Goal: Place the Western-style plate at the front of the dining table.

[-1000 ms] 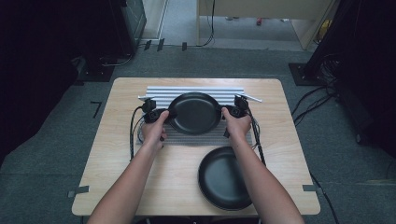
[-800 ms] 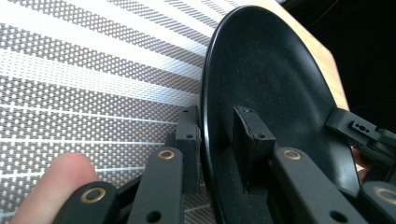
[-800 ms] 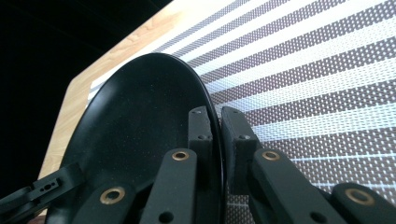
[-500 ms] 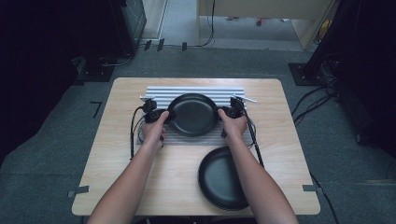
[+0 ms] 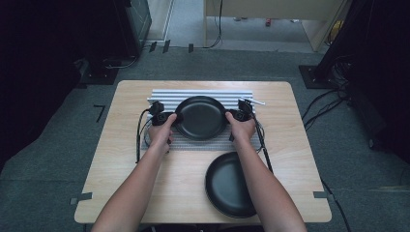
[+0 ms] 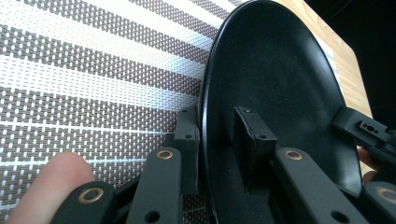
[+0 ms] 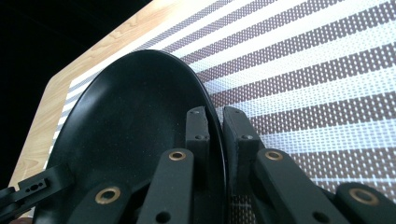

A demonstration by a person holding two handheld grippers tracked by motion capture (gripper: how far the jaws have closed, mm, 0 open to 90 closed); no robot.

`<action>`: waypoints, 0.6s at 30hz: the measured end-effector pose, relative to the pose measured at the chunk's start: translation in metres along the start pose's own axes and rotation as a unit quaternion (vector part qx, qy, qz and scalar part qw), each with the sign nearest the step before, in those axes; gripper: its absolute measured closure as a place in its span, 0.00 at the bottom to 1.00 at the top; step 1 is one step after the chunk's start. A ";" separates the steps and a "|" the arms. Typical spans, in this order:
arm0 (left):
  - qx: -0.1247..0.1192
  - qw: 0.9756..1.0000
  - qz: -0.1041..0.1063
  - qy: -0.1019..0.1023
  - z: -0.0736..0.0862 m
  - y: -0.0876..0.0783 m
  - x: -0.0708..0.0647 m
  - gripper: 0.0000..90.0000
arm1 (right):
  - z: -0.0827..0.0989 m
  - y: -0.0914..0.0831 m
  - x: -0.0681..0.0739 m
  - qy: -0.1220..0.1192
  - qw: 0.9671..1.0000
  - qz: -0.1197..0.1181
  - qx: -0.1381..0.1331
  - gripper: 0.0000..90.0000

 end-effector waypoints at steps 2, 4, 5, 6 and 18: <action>0.000 1.000 -0.002 0.002 0.000 0.000 -0.001 0.80 | 0.000 0.001 -0.001 -0.004 1.000 0.001 -0.001 0.90; 0.000 1.000 -0.002 0.003 0.000 0.000 -0.001 0.80 | 0.001 0.001 -0.001 -0.006 1.000 0.001 -0.003 0.90; 0.000 1.000 -0.002 0.003 0.000 0.000 -0.001 0.80 | 0.001 0.001 -0.001 -0.006 1.000 0.001 -0.003 0.90; 0.000 1.000 -0.003 0.006 0.000 0.000 -0.001 0.80 | 0.001 0.001 -0.001 -0.010 1.000 0.000 -0.003 0.90; 0.006 0.996 -0.029 0.083 0.002 -0.001 -0.013 0.69 | 0.003 0.002 0.000 -0.045 0.999 -0.005 -0.013 0.86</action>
Point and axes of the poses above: each handheld gripper's, and its own axes: y roughly forward along the jaws, z roughly out of its underside, x roughly to its left, the point moved 2 cm from there along y, roughly forward along the jaws, and after that the axes turned 10 degrees about -x, right-handed, at the moved point
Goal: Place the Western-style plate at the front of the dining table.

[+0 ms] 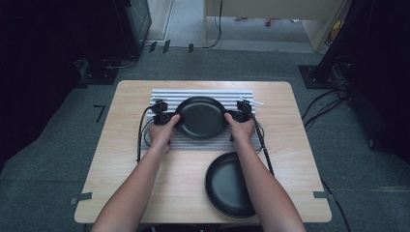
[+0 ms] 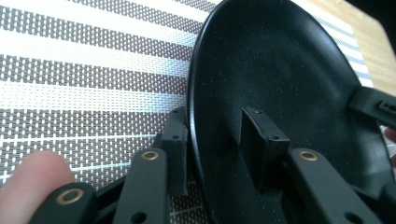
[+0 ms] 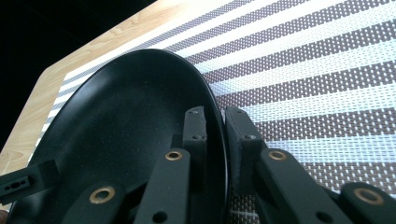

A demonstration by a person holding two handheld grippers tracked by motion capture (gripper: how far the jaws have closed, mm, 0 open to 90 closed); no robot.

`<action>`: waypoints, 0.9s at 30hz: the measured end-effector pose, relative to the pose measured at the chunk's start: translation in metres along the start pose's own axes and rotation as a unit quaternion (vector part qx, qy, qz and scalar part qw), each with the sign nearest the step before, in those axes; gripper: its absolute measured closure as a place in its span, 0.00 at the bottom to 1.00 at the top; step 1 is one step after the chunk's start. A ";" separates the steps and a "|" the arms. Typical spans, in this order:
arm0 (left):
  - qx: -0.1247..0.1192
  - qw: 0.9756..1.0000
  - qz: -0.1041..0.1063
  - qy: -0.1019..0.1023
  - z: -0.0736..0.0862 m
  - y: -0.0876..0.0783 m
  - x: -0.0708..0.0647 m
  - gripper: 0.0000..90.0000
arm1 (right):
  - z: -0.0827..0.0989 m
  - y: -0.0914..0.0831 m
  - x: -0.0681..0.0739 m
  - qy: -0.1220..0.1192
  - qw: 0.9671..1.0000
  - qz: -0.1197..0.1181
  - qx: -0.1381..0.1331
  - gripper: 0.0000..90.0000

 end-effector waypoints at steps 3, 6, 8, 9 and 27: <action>0.003 1.000 -0.011 0.022 0.000 0.000 -0.003 0.65 | 0.000 -0.001 0.002 -0.008 1.000 -0.003 -0.004 0.82; 0.004 0.999 -0.011 0.032 0.000 -0.001 -0.005 0.61 | -0.001 -0.003 0.005 -0.021 1.000 -0.004 -0.015 0.77; 0.007 0.999 -0.014 0.033 0.000 -0.002 -0.006 0.55 | -0.003 -0.005 0.006 -0.030 0.999 -0.002 -0.021 0.73; 0.007 0.999 -0.014 0.033 0.000 -0.002 -0.006 0.53 | -0.003 -0.005 0.006 -0.030 0.999 -0.002 -0.021 0.73; -0.029 0.992 -0.034 0.118 0.004 -0.032 -0.028 0.21 | -0.009 -0.041 0.006 -0.101 0.995 -0.002 -0.021 0.43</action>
Point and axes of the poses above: each handheld gripper's, and its own axes: y roughly forward along the jaws, z roughly out of its underside, x roughly to its left, the point moved 2 cm from there along y, roughly forward along the jaws, and after that the axes turned 10 degrees about -x, right-handed, at the moved point
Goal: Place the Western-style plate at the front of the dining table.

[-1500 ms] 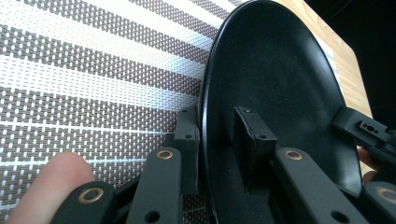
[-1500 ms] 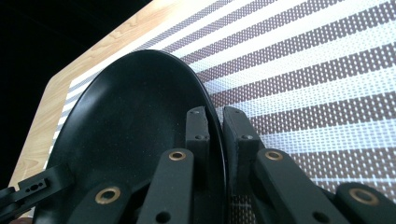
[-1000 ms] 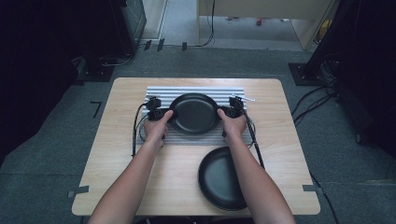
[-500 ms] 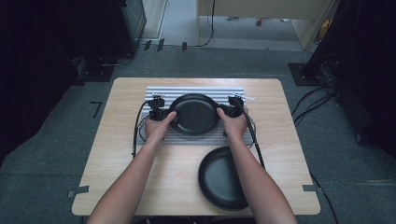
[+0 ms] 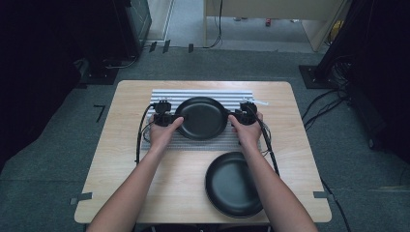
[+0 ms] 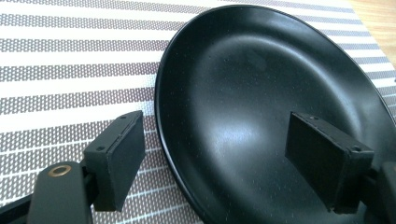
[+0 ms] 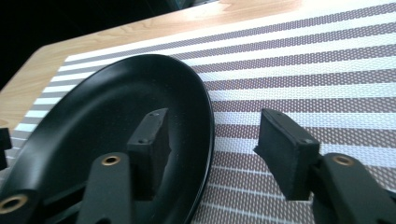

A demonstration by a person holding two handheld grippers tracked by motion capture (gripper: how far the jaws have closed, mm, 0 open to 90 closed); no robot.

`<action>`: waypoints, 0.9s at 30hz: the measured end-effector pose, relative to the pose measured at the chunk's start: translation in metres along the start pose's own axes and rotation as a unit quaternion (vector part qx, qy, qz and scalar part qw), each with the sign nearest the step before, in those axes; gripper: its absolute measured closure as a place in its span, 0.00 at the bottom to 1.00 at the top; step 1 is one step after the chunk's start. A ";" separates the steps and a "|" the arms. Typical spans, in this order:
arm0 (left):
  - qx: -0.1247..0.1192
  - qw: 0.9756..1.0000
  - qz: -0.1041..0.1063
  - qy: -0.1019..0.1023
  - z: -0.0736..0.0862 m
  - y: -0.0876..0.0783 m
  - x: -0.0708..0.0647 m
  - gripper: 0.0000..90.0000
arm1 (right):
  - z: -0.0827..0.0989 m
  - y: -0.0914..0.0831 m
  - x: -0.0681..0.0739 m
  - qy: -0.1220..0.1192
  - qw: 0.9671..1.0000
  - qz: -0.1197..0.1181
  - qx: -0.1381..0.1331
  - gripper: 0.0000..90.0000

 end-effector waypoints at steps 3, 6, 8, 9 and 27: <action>-0.004 1.000 0.003 0.008 0.002 -0.006 -0.001 0.20 | -0.002 -0.008 0.000 -0.014 1.000 0.000 0.016 0.38; -0.011 1.000 0.009 0.008 0.004 -0.014 -0.002 0.19 | -0.002 -0.018 -0.002 -0.021 1.000 -0.003 0.013 0.37; -0.015 1.000 0.013 0.012 0.006 -0.019 -0.002 0.19 | -0.002 -0.023 -0.005 -0.022 1.000 -0.010 0.009 0.36; -0.015 1.000 0.013 0.012 0.006 -0.019 -0.002 0.18 | -0.001 -0.026 -0.006 -0.022 1.000 -0.012 0.009 0.36; -0.038 0.999 0.019 0.013 0.020 -0.063 0.010 0.16 | 0.006 -0.075 -0.013 -0.049 0.998 -0.031 0.009 0.32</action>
Point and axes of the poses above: each handheld gripper's, and its own axes: y roughly forward along the jaws, z roughly out of its underside, x roughly to its left, the point moved 2 cm from there along y, roughly forward along the jaws, and after that the axes turned 10 degrees about -x, right-handed, at the moved point
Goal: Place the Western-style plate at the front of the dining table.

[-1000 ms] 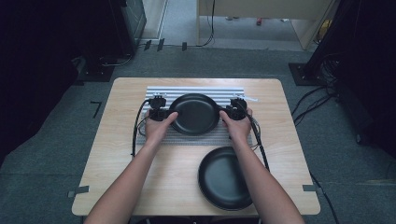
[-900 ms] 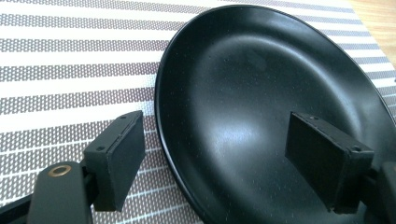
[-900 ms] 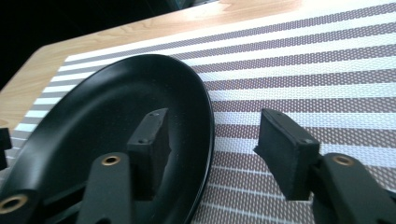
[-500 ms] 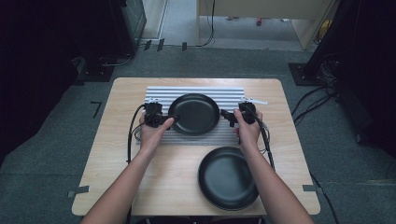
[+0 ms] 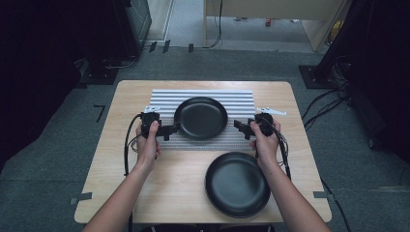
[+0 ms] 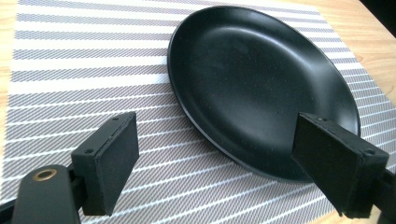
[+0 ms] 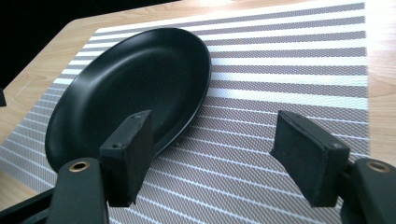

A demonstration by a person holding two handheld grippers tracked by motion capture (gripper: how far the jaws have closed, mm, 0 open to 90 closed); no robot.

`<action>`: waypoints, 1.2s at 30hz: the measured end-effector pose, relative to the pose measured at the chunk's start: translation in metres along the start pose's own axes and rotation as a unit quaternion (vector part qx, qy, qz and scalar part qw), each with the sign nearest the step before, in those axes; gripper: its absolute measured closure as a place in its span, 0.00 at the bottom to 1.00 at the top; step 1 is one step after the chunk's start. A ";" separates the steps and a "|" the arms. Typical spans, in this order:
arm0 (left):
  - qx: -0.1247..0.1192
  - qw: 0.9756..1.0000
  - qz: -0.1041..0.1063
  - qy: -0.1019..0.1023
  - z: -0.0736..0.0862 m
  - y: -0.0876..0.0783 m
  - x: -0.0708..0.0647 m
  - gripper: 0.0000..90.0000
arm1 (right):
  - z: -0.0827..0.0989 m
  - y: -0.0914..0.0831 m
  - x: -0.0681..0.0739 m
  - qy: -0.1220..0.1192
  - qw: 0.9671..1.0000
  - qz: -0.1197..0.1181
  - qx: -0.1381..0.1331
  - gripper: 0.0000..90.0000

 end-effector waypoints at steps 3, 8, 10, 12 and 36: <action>-0.003 1.000 0.000 -0.001 0.002 -0.005 0.002 0.16 | 0.001 -0.006 -0.001 -0.002 1.000 0.000 -0.001 0.32; -0.007 1.000 0.000 0.000 0.010 -0.020 0.007 0.16 | 0.006 -0.023 -0.007 -0.002 1.000 -0.004 -0.002 0.31; -0.008 1.000 0.002 -0.001 0.011 -0.022 0.008 0.15 | 0.008 -0.029 -0.009 -0.007 1.000 -0.005 -0.003 0.30; -0.012 1.000 0.004 -0.002 0.015 -0.030 0.011 0.15 | 0.010 -0.035 -0.011 -0.009 1.000 -0.006 -0.003 0.29; -0.030 0.999 0.015 -0.002 0.043 -0.078 0.025 0.12 | 0.035 -0.096 -0.034 -0.001 1.000 -0.009 -0.014 0.27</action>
Point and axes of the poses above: each handheld gripper's, and its own axes: y roughly forward along the jaws, z roughly out of its underside, x roughly to its left, the point moved 2 cm from there along y, roughly forward along the jaws, and after that the axes turned 10 degrees about -x, right-handed, at the moved point
